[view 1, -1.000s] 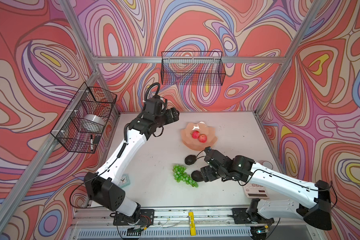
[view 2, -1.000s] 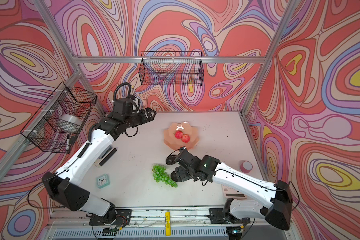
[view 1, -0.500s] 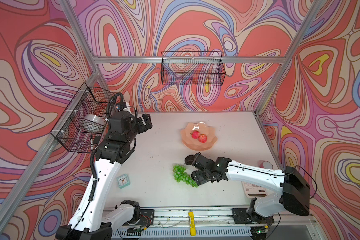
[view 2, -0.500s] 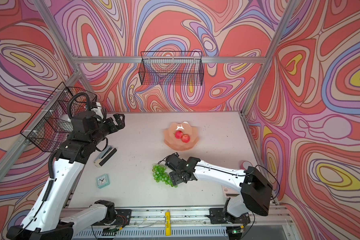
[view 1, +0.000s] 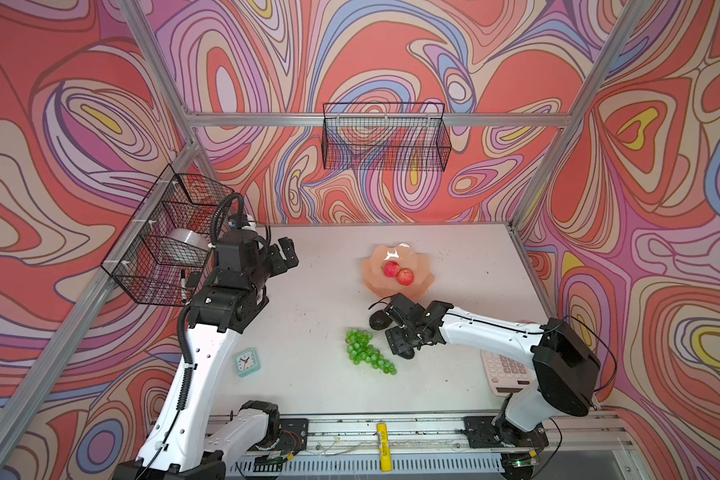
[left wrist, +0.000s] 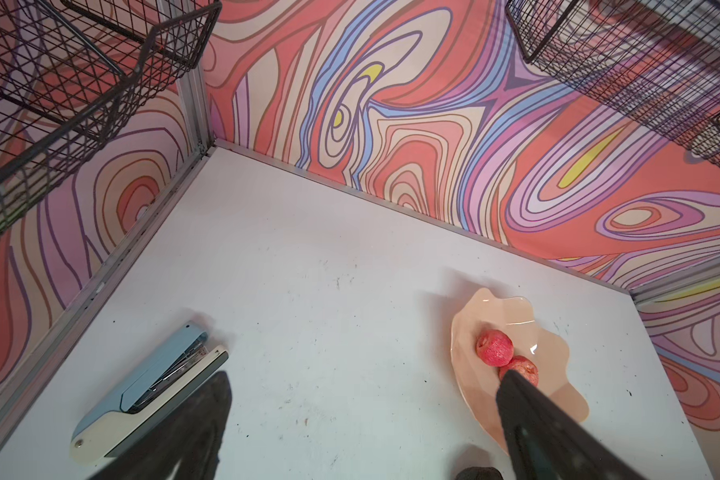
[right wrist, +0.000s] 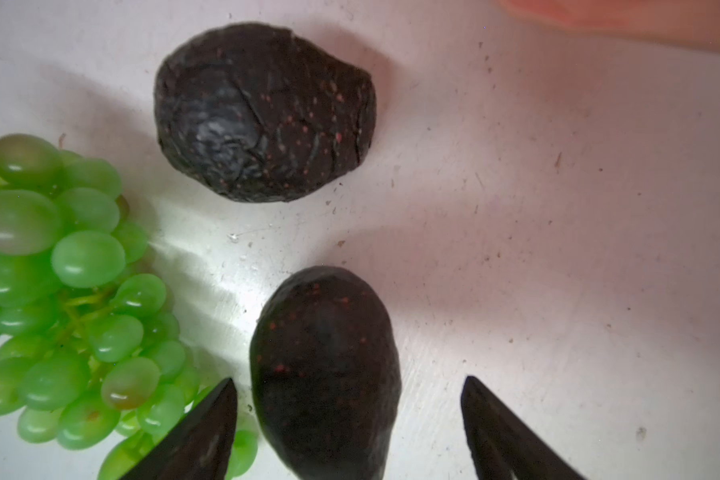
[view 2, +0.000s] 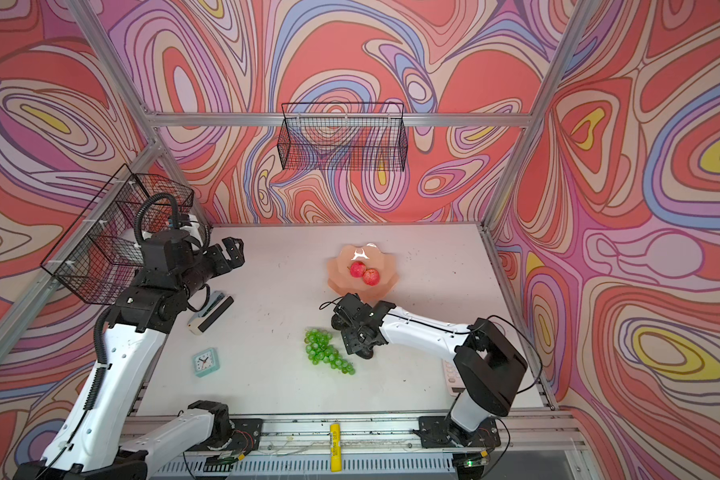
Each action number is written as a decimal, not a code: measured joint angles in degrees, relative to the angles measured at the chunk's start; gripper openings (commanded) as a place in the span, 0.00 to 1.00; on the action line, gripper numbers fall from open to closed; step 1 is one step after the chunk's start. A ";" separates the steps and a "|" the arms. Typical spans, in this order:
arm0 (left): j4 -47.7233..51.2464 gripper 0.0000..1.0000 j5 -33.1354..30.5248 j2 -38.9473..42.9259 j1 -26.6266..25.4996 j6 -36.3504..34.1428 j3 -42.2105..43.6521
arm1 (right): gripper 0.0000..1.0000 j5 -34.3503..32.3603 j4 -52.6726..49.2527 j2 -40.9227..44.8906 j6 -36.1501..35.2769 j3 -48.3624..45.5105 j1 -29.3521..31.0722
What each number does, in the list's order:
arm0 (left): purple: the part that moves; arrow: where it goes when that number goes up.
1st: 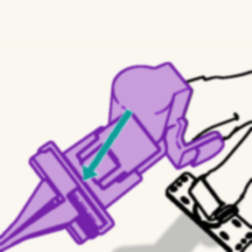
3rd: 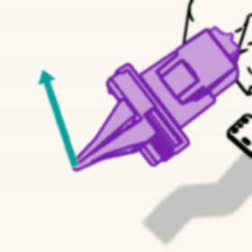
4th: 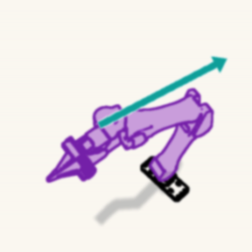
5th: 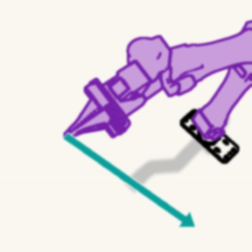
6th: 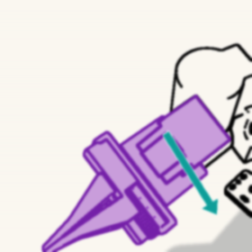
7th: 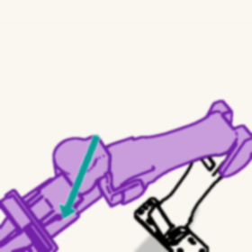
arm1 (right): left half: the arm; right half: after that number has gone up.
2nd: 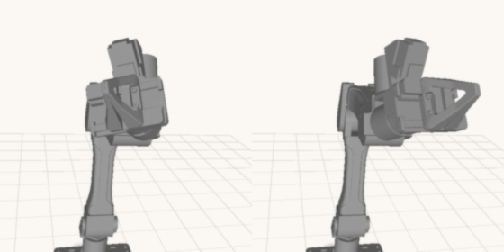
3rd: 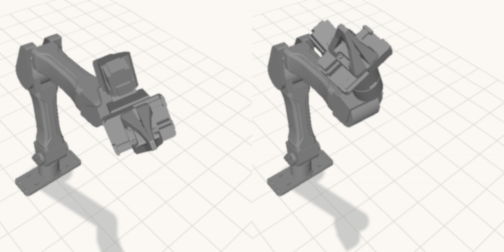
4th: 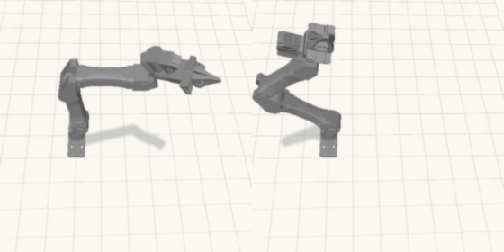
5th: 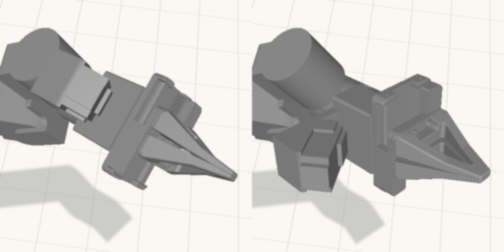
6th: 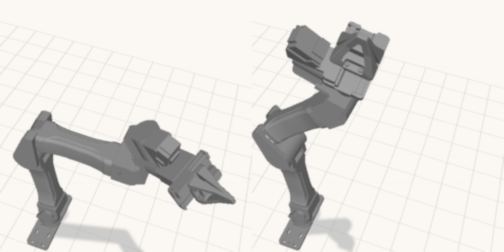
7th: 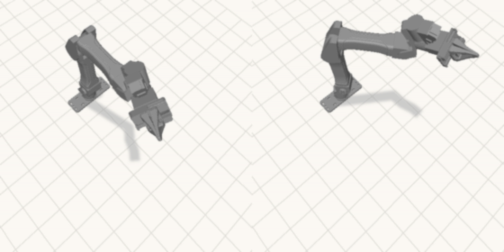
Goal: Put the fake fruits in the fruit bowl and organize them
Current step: 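Grasp the avocado on the grapes with the right gripper while the left arm withdraws, then set the avocado in the bowl in front of the apples with the right gripper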
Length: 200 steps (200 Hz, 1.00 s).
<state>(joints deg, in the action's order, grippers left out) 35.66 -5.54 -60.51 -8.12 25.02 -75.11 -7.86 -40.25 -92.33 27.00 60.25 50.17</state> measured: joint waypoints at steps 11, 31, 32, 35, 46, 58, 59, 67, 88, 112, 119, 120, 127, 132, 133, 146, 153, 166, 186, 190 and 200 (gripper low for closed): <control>0.24 1.00 -0.13 0.22 0.09 0.00 0.00 | 0.84 0.52 0.72 -0.76 -0.02 0.00 0.04; 0.66 1.00 -0.35 0.46 0.33 0.00 0.02 | 0.80 1.49 2.03 -2.54 0.17 -0.22 0.11; 0.66 1.00 -0.35 0.46 0.35 0.00 0.02 | 0.79 1.55 2.14 -2.64 0.13 -0.26 0.11; 0.70 1.00 -0.35 0.46 0.35 0.00 0.00 | 0.78 1.68 2.34 -2.80 0.31 -0.39 0.11; 0.83 1.00 -0.50 0.48 0.35 -0.09 0.02 | 0.76 2.03 3.06 -3.08 0.57 -1.01 0.11; 0.98 1.00 -0.55 0.48 0.37 -0.28 0.11 | 0.72 2.45 3.58 -3.08 1.01 -1.49 0.11; 0.98 1.00 -0.55 0.48 0.37 -0.31 0.13 | 0.72 2.45 3.61 -3.08 1.03 -1.49 0.11; 1.01 1.00 -0.55 0.50 0.37 -0.39 0.26 | 0.67 2.67 3.98 -3.08 1.36 -1.73 0.11; 1.03 1.00 -0.57 0.50 0.52 -0.42 0.66 | 0.55 2.73 4.37 -3.08 2.32 -1.81 0.11; 1.03 1.00 -0.57 0.50 0.70 -0.42 1.09 | 0.47 2.47 4.59 -3.06 2.69 -1.81 0.11; 1.03 1.00 -0.59 0.52 0.70 -0.42 1.25 | 0.44 2.25 4.44 -2.97 2.71 -1.81 0.11; 1.03 1.00 -0.59 0.52 0.70 -0.42 1.29 | 0.44 2.25 4.42 -2.95 2.73 -1.81 0.11; 1.05 1.00 -0.68 0.52 0.72 -0.44 1.44 | 0.43 2.01 4.04 -2.69 2.75 -1.81 0.11; 1.05 1.00 -0.74 0.52 0.74 -0.44 1.53 | 0.42 1.75 3.50 -2.32 2.84 -1.81 0.07; 1.05 1.00 -0.76 0.52 0.74 -0.44 1.55 | 0.42 1.73 3.43 -2.27 2.84 -1.81 0.07; 1.05 1.00 -0.87 0.59 0.79 -0.59 1.77 | 0.41 1.22 1.73 -0.59 3.04 -1.70 -0.20; 1.03 1.00 -0.96 0.68 0.85 -0.68 1.90 | 0.41 0.74 0.28 0.83 3.17 -1.36 -0.42; 1.05 1.00 -1.18 0.87 1.05 -0.83 2.16 | 0.41 -0.70 -2.93 4.11 3.45 0.15 -0.98; 0.94 1.00 -1.33 1.16 1.29 -0.79 2.84 | 0.41 -3.06 -7.80 9.29 3.76 5.44 -2.23; 0.94 1.00 -1.33 1.25 1.33 -0.79 3.17 | 0.41 -3.41 -8.41 10.05 3.74 6.75 -2.56; 0.92 1.00 -1.14 1.36 1.51 -0.74 4.02 | 0.41 -3.91 -9.64 11.50 3.50 10.34 -3.98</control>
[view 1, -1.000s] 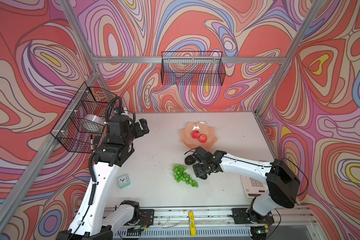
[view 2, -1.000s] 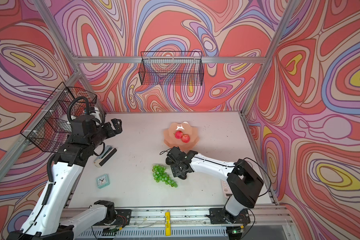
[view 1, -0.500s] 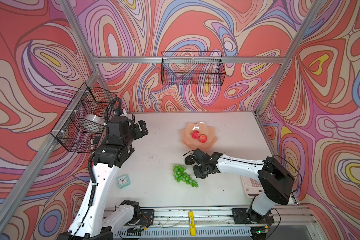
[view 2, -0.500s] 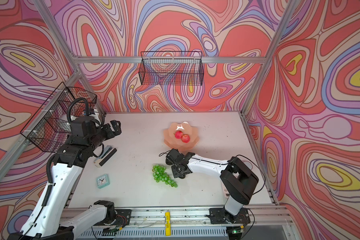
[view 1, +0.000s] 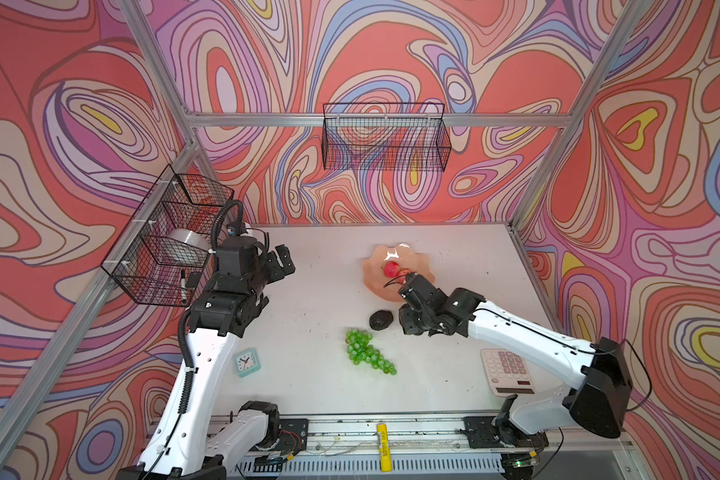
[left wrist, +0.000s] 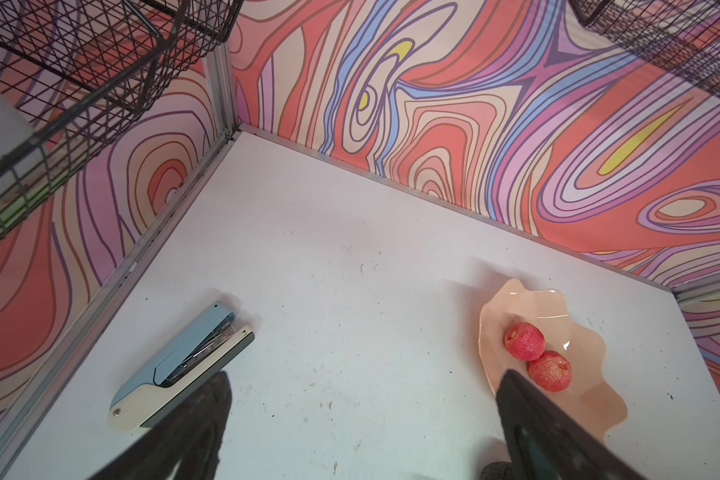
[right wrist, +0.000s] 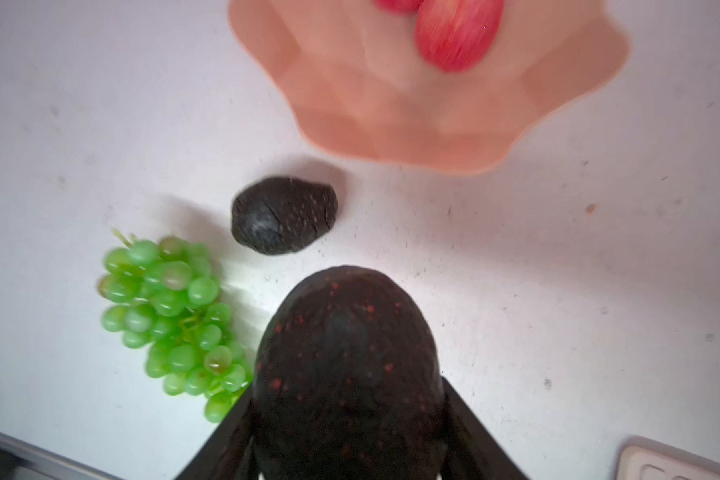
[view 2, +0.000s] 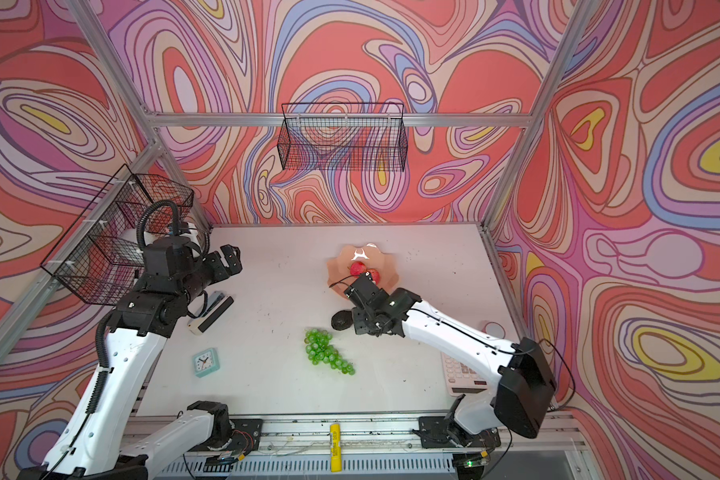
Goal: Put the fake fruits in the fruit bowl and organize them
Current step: 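Set the avocado in the bowl in front of the apples with the right gripper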
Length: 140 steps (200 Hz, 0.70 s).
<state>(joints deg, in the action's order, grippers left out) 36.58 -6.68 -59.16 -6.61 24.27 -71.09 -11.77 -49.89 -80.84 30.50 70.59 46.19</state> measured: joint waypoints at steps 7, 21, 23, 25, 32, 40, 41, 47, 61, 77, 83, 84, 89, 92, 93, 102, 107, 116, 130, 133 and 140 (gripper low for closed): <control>0.04 1.00 0.15 0.00 0.09 0.11 0.46 | 0.41 -0.24 -0.28 0.39 -0.44 2.49 -1.33; 0.15 1.00 0.66 -0.20 0.24 0.46 1.14 | 0.40 -0.52 0.17 -0.39 -1.90 6.88 -4.50; 0.24 1.00 0.72 -0.22 0.26 0.57 1.16 | 0.40 -0.63 0.28 -0.72 -2.19 7.56 -5.01; 0.28 1.00 0.81 -0.22 0.31 0.68 1.18 | 0.40 -0.63 0.33 -1.09 -2.38 8.02 -5.40; 0.39 1.00 1.27 -0.24 0.35 1.01 1.22 | 0.40 -0.57 0.74 -2.82 -3.21 10.10 -6.93; 0.52 1.00 1.84 -0.13 0.35 1.40 1.25 | 0.39 -0.42 1.77 -5.49 -4.22 12.57 -8.39; 0.52 1.00 1.92 -0.11 0.35 1.44 1.25 | 0.39 -0.44 1.92 -5.77 -4.31 12.81 -8.55; 0.66 1.00 2.36 0.02 0.35 1.73 1.25 | 0.39 -0.44 2.67 -8.07 -5.03 14.32 -9.27; 1.09 1.00 3.56 0.70 0.35 2.69 1.64 | 0.38 -0.31 4.42 -14.64 -6.97 18.60 -10.21; 1.90 1.00 4.74 2.38 0.35 3.65 2.82 | 0.37 0.26 6.32 -21.59 -8.83 22.27 -10.23; 2.36 1.00 5.20 3.19 0.35 4.04 3.34 | 0.37 0.57 7.08 -23.89 -9.46 23.23 -10.21; 2.49 1.00 5.22 3.32 0.35 4.09 3.39 | 0.37 0.70 7.13 -24.17 -9.55 23.34 -10.21; 2.91 1.00 5.51 3.93 0.35 4.37 3.76 | 0.37 0.85 7.52 -25.66 -10.01 23.82 -10.14; 3.19 1.00 5.66 4.44 0.35 4.55 4.00 | 0.37 1.09 7.69 -26.62 -10.29 24.17 -10.12; 3.28 1.00 5.73 4.52 0.35 4.61 4.07 | 0.37 1.09 7.76 -26.84 -10.34 24.24 -10.12; 4.42 1.00 6.29 5.62 0.35 5.11 4.46 | 0.37 1.55 8.20 -29.11 -11.02 25.03 -10.12; 4.87 1.00 6.62 6.21 0.35 5.38 4.59 | 0.37 1.86 8.35 -30.16 -11.32 25.49 -10.16; 6.05 0.99 7.41 7.19 0.35 5.92 4.72 | 0.37 2.34 8.72 -31.85 -11.85 26.34 -10.25; 7.93 0.98 8.76 8.39 0.35 6.51 4.76 | 0.37 2.99 9.99 -33.88 -12.44 27.15 -10.40; 8.41 0.98 9.05 8.70 0.35 6.69 4.76 | 0.37 3.19 10.27 -34.23 -12.52 27.23 -10.43; 9.81 0.98 9.46 9.25 0.35 7.10 4.79 | 0.37 3.56 10.82 -34.95 -12.74 27.45 -10.49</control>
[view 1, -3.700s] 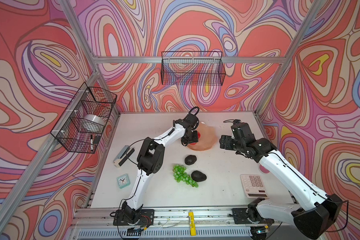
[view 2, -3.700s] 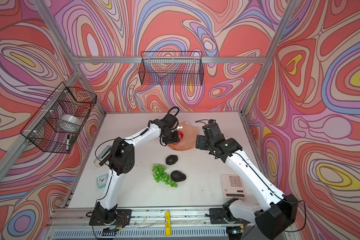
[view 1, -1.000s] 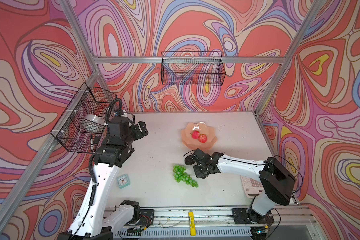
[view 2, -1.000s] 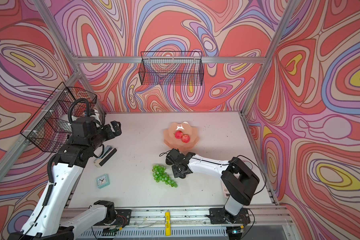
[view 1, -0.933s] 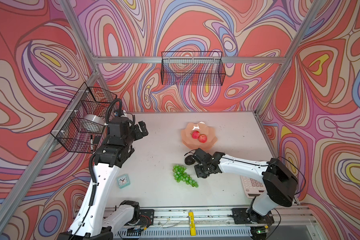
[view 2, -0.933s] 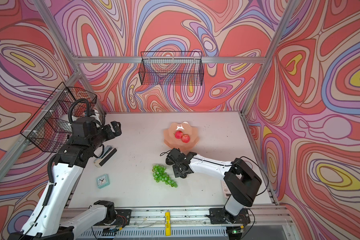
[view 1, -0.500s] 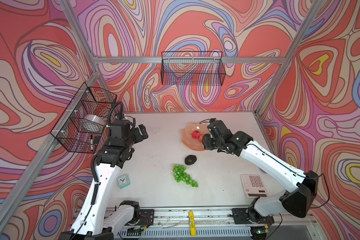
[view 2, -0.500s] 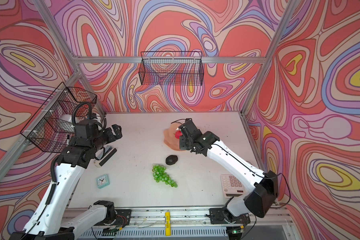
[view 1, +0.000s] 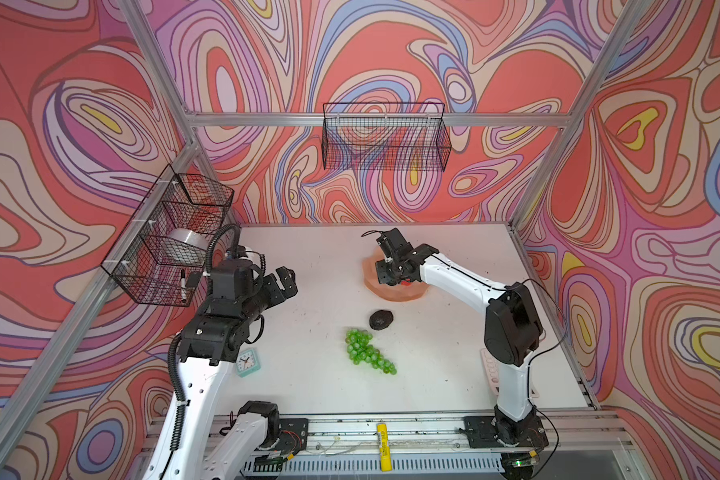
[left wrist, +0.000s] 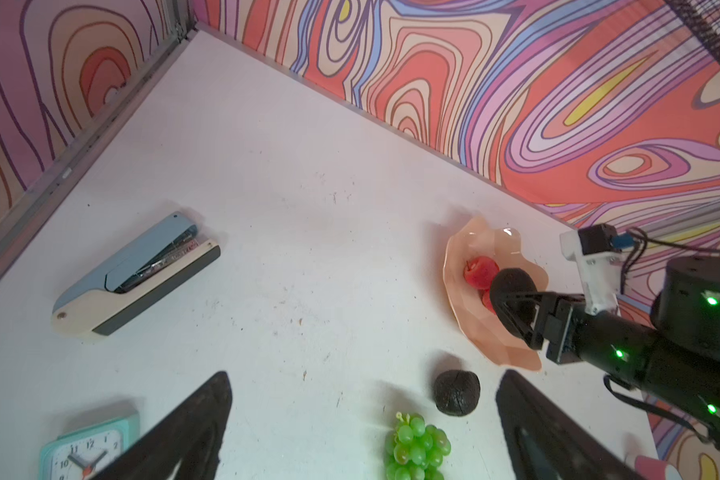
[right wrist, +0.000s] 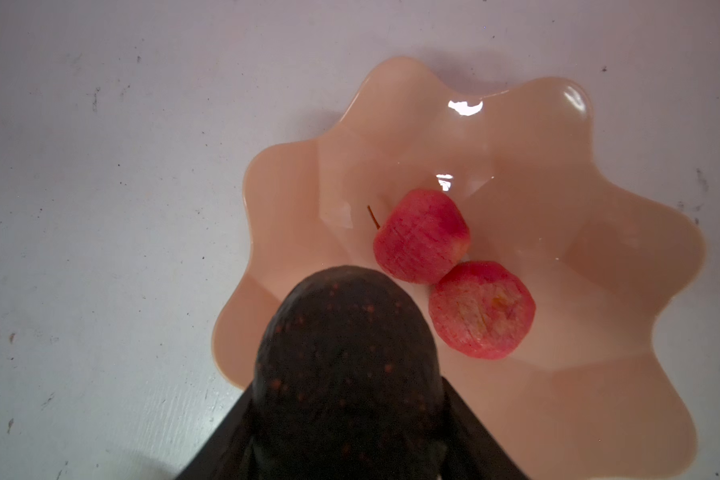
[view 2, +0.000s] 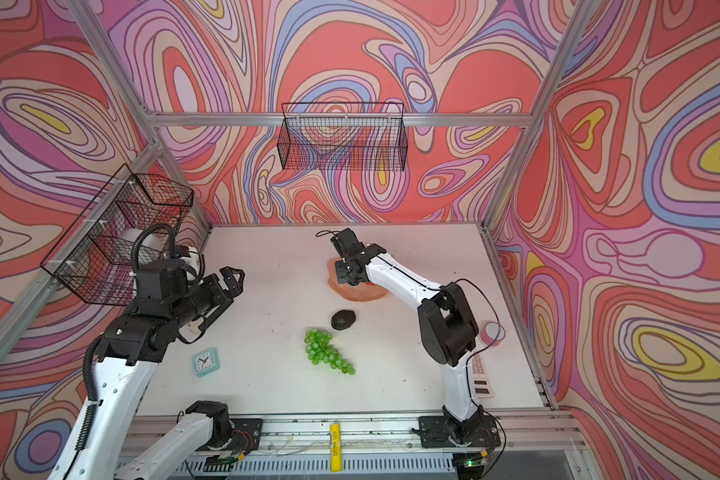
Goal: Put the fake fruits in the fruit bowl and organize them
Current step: 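Set the avocado in the bowl in front of the apples with the right gripper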
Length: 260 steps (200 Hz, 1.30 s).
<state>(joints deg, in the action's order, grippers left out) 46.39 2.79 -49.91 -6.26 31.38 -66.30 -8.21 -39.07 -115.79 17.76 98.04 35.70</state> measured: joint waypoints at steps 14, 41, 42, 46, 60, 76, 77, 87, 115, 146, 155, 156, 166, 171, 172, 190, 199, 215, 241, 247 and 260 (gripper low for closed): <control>3.28 0.97 0.28 0.87 0.00 0.61 0.00 | 0.37 0.48 0.83 -1.33 -0.24 0.48 -0.02; 9.25 0.95 1.86 1.99 0.00 1.73 0.35 | 0.40 1.44 2.08 -3.13 -0.31 0.76 0.00; 9.33 0.95 1.90 2.03 0.00 1.73 0.37 | 0.41 1.49 2.14 -3.19 -0.31 0.76 0.00; 9.81 0.95 2.36 2.27 0.00 1.97 0.61 | 0.41 1.66 2.32 -3.37 -0.31 0.76 0.00; 11.32 0.93 4.02 3.26 0.00 2.99 1.95 | 0.43 1.99 2.71 -3.98 -0.33 0.79 -0.02; 12.39 0.92 5.88 4.37 0.00 4.26 4.26 | 0.43 2.14 2.84 -4.94 -0.35 1.27 -0.02; 12.52 0.92 6.01 4.48 0.00 4.42 4.52 | 0.43 2.14 2.86 -5.01 -0.35 1.29 -0.02; 13.22 0.91 6.97 4.90 0.00 5.14 5.81 | 0.43 2.23 3.10 -5.68 -0.37 1.62 -0.02; 13.81 0.90 9.44 5.22 -0.02 6.69 7.78 | 0.50 2.25 3.67 -7.28 -0.55 2.05 -0.02; 12.94 0.89 10.73 5.38 -2.03 8.28 10.03 | 0.64 2.29 3.93 -9.18 -0.59 3.26 -0.09; 12.37 0.89 10.51 5.38 -3.69 9.03 10.93 | 0.67 2.45 3.93 -9.31 -0.63 3.26 -0.13; 12.22 0.89 10.51 5.38 -4.04 9.11 11.13 | 0.67 2.49 3.93 -9.31 -0.63 3.26 -0.13; 11.39 0.89 10.08 5.22 -6.99 10.32 12.35 | 0.69 2.78 3.96 -9.29 -0.55 3.30 -0.17; 10.97 0.89 9.77 5.14 -8.48 10.93 12.90 | 0.71 2.93 3.98 -9.27 -0.57 3.34 -0.24; 10.91 0.89 9.70 5.11 -8.79 11.04 13.00 | 0.71 2.95 3.96 -9.22 -0.57 3.41 -0.26; 9.68 0.89 8.37 3.56 -14.71 13.40 14.29 | 0.79 3.21 3.87 -8.83 -0.66 3.82 -0.46; 9.05 0.89 7.37 2.43 -17.20 14.53 14.38 | 0.83 3.30 3.87 -8.15 -0.59 3.91 -0.55; 7.28 0.89 5.81 0.00 -21.49 16.70 14.62 | 0.87 3.37 3.87 -5.68 -0.52 3.91 -0.76; 3.87 0.89 4.00 -3.26 -27.76 20.33 16.17 | 0.90 3.19 4.33 1.46 -0.31 3.21 -1.11; 3.06 0.89 3.37 -4.20 -29.51 21.20 16.50 | 0.91 3.06 4.68 3.80 -0.28 2.54 -1.25; 1.29 0.89 2.23 -6.67 -33.11 22.71 16.81 | 0.92 2.60 5.35 9.09 -0.09 0.50 -1.60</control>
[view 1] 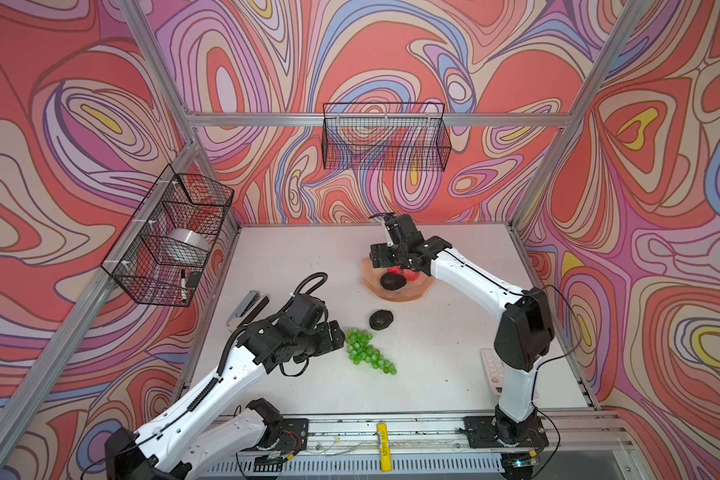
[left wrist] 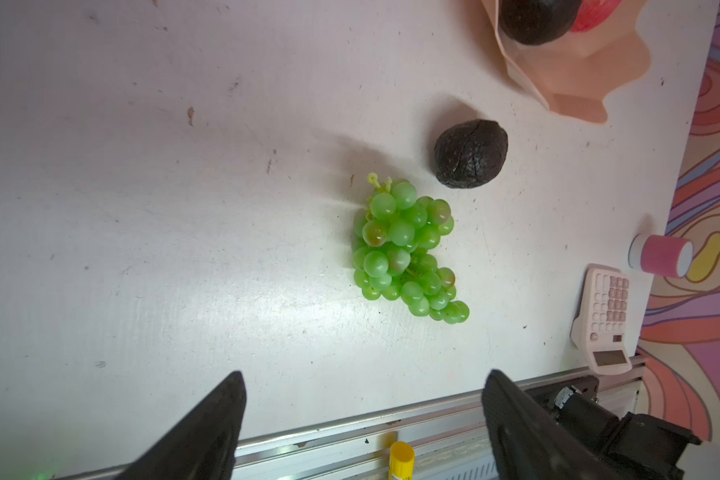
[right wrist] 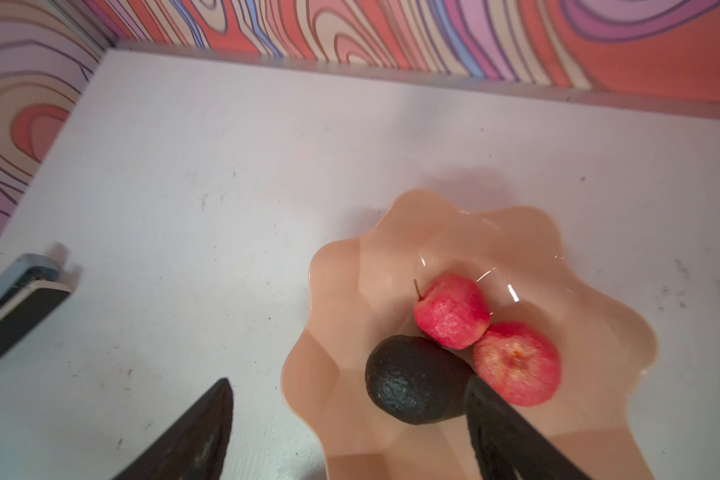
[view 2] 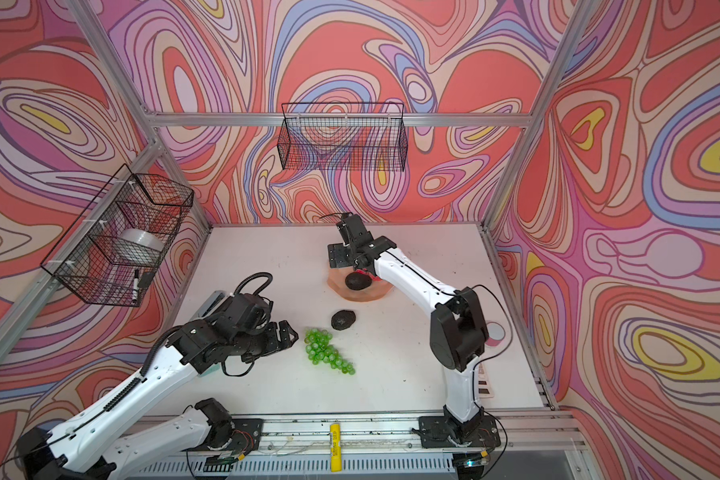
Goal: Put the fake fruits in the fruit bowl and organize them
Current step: 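Set the avocado in the bowl in front of the apples with the right gripper, then grasp the green grape bunch by its stem with the left gripper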
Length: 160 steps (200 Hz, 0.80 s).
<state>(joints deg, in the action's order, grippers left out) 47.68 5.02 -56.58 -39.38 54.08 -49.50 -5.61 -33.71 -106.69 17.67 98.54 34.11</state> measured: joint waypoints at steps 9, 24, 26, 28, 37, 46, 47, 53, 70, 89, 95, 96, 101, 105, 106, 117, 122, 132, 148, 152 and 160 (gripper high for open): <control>-1.27 0.89 -0.63 -2.29 -2.54 0.94 0.00 | 0.92 -0.37 0.50 3.58 0.17 -1.84 -0.28; -2.97 0.90 -1.38 -7.04 -5.88 2.34 -0.28 | 0.94 -1.11 0.85 9.38 0.72 -5.38 -0.79; -3.19 0.90 -1.42 -7.98 -6.34 2.60 -0.37 | 0.94 -1.36 0.87 10.27 0.92 -5.99 -0.85; -3.26 0.90 -1.53 -8.48 -6.60 2.73 -0.44 | 0.94 -1.40 0.96 10.82 0.94 -6.38 -0.92; -3.78 0.90 -1.99 -11.32 -7.85 3.43 -0.90 | 0.94 -1.68 0.96 13.90 1.44 -8.83 -1.16; -4.24 0.90 -2.45 -13.90 -9.03 4.11 -1.38 | 0.95 -2.21 0.85 16.50 1.77 -11.17 -1.38; -4.26 0.90 -2.49 -14.10 -9.11 4.15 -1.42 | 0.95 -2.29 0.87 16.72 1.84 -11.39 -1.40; -4.68 0.91 -2.80 -15.43 -9.79 4.55 -1.66 | 0.95 -2.64 0.76 18.34 2.16 -13.05 -1.46; -6.12 0.91 -3.28 -18.21 -11.04 5.35 -2.19 | 0.96 -3.37 0.31 21.84 2.95 -17.14 -1.53; -8.55 0.91 -3.43 -21.42 -11.72 6.10 -2.54 | 0.96 -4.04 -0.83 25.18 3.69 -20.85 -1.53; -9.27 0.92 -3.43 -22.51 -11.89 6.23 -2.67 | 0.96 -4.24 -1.16 26.05 3.89 -21.66 -1.53; -9.42 0.92 -3.45 -22.80 -11.98 6.27 -2.73 | 0.96 -4.24 -1.20 26.14 3.91 -21.77 -1.53; -9.84 0.93 -3.58 -23.80 -12.04 6.45 -3.04 | 0.96 -4.48 -1.31 26.75 4.07 -22.29 -1.55; -10.14 0.93 -3.65 -24.68 -12.15 6.64 -3.34 | 0.96 -4.55 -1.44 27.21 4.11 -22.67 -1.57; -10.21 0.93 -3.67 -24.85 -12.15 6.67 -3.41 | 0.96 -4.59 -1.46 27.30 4.11 -22.75 -1.57; -10.93 0.94 -3.87 -26.88 -12.46 7.10 -4.42 | 0.96 -4.94 -1.62 28.61 4.31 -23.69 -1.68; -11.39 0.94 -3.98 -27.85 -12.52 7.30 -4.94 | 0.97 -5.11 -1.75 29.11 4.33 -24.00 -1.73; -12.22 0.94 -4.04 -29.29 -12.72 7.61 -5.70 | 0.96 -5.33 -1.84 29.83 4.35 -24.33 -1.84; -13.18 0.93 -4.33 -31.19 -12.76 8.13 -6.45 | 0.97 -5.46 -1.84 30.34 4.33 -24.37 -1.97; -13.31 0.93 -4.48 -31.56 -12.76 8.24 -6.47 | 0.97 -5.46 -1.84 30.38 4.33 -24.37 -1.99; -13.33 0.92 -4.81 -32.30 -12.76 8.66 -6.49 | 0.97 -5.49 -1.84 30.40 4.33 -24.37 -2.03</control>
<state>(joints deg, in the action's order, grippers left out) 34.35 0.21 -88.88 -52.14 62.74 -55.99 -11.09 -35.55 -76.29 22.00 74.17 32.08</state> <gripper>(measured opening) 0.934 0.965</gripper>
